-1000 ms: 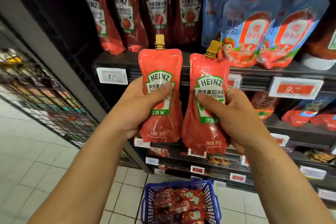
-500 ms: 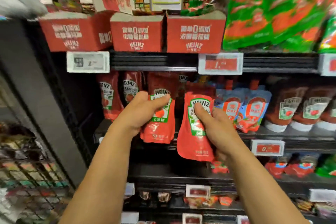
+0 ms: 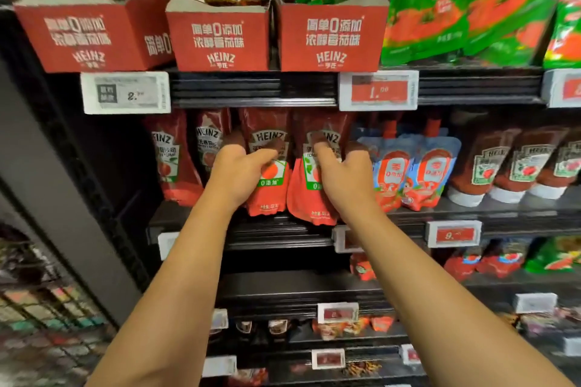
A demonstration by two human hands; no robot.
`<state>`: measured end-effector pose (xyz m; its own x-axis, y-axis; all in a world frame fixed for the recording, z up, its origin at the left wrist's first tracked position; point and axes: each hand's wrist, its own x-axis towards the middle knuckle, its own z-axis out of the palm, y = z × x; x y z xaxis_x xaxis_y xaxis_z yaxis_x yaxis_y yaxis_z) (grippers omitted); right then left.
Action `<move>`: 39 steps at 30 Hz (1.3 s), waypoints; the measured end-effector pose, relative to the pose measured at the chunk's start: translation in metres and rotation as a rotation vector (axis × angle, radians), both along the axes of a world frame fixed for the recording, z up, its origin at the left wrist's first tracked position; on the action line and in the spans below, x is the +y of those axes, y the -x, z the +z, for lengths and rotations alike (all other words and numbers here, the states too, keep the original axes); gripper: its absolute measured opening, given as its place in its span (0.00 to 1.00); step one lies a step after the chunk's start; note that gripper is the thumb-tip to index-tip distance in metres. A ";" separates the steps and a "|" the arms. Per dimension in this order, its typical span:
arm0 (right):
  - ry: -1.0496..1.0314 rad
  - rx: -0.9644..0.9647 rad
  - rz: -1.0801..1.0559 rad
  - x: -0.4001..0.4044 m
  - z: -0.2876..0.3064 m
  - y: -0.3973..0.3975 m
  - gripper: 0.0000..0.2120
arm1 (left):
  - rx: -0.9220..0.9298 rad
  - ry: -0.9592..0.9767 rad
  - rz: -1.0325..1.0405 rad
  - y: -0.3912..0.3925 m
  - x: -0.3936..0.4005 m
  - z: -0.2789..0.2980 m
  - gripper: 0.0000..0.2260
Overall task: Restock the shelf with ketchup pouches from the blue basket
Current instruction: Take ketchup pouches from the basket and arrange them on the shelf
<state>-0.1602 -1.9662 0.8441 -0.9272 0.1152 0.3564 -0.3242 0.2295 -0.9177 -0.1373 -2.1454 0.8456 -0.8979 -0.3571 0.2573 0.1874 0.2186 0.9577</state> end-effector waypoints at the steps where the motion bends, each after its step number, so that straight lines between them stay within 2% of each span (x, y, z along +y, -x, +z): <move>1: -0.001 0.052 -0.004 -0.002 0.000 -0.001 0.25 | 0.016 0.034 -0.005 0.001 0.002 -0.003 0.25; 4: 0.000 0.141 -0.014 -0.004 -0.002 0.000 0.28 | 0.075 0.074 -0.024 -0.002 0.007 -0.010 0.09; 6: -0.003 0.148 -0.046 -0.002 -0.006 0.004 0.27 | 0.104 0.073 -0.013 -0.003 0.006 -0.014 0.06; 9: -0.037 0.171 -0.084 0.001 -0.016 0.003 0.24 | 0.126 0.177 0.014 -0.006 0.001 -0.022 0.07; 11: -0.079 0.181 -0.129 0.001 -0.022 0.001 0.25 | 0.109 0.290 0.060 -0.013 0.000 -0.028 0.16; 13: -0.119 0.195 -0.155 0.000 -0.023 0.000 0.22 | 0.116 0.389 0.097 -0.019 -0.003 -0.034 0.22; 17: -0.233 0.193 -0.106 0.000 -0.024 0.001 0.17 | 0.131 0.595 0.169 -0.024 -0.013 -0.036 0.23; 19: -0.294 0.167 -0.056 -0.001 -0.024 0.002 0.14 | 0.125 0.651 0.212 -0.025 -0.017 -0.039 0.26; 21: -0.350 0.140 0.001 -0.002 -0.023 0.001 0.10 | 0.124 0.637 0.244 -0.027 -0.019 -0.040 0.27; 23: -0.398 0.117 0.008 -0.004 -0.024 0.000 0.13 | 0.143 0.578 0.254 -0.029 -0.020 -0.040 0.27; 25: -0.395 0.118 -0.034 -0.007 -0.027 -0.001 0.13 | 0.170 0.482 0.254 -0.030 -0.020 -0.040 0.28; 30: -0.185 0.015 -0.049 -0.012 -0.033 -0.002 0.09 | 0.199 0.468 0.279 -0.031 -0.020 -0.041 0.26; 32: -0.141 0.003 -0.009 -0.013 -0.028 -0.001 0.12 | 0.209 0.494 0.293 -0.030 -0.020 -0.042 0.25; 34: -0.146 -0.010 0.008 -0.016 -0.022 -0.001 0.21 | 0.227 0.518 0.303 -0.030 -0.020 -0.043 0.24; 36: -0.233 -0.067 -0.026 -0.018 -0.020 0.003 0.23 | 0.234 0.536 0.313 -0.030 -0.020 -0.044 0.25; 38: -0.437 -0.106 -0.099 -0.023 -0.018 0.005 0.15 | 0.229 0.551 0.328 -0.030 -0.019 -0.045 0.25; 39: -0.544 -0.085 -0.148 -0.027 -0.017 0.004 0.14 | 0.226 0.557 0.337 -0.030 -0.019 -0.045 0.25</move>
<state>-0.1640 -1.9928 0.8267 -0.9433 0.0668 0.3252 -0.1827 0.7135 -0.6764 -0.1074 -2.1644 0.8003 -0.6638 -0.3674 0.6515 0.2048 0.7484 0.6308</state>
